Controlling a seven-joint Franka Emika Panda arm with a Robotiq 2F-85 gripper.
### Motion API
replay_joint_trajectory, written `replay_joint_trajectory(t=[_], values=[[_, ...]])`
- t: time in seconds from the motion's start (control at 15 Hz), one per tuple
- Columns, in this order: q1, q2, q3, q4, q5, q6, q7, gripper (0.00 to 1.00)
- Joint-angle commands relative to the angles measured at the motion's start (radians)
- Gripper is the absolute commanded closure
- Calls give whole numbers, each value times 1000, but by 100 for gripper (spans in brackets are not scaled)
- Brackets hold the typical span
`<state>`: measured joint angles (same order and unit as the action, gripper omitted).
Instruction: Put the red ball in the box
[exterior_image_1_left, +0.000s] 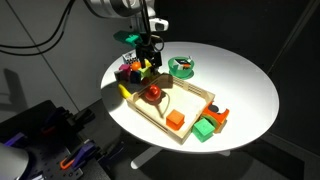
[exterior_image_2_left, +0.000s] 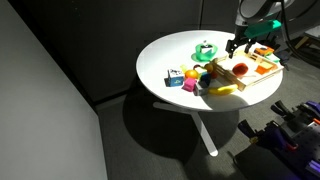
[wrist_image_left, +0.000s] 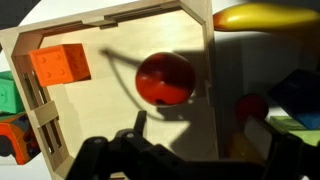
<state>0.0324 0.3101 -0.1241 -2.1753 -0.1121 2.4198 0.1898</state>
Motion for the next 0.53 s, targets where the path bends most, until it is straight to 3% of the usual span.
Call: replay_joint_trajectory(t=[0.0, 0.47], values=[[-2, -59, 16, -37, -11, -21, 12, 0], [17, -194, 57, -128, -11, -100, 28, 0]])
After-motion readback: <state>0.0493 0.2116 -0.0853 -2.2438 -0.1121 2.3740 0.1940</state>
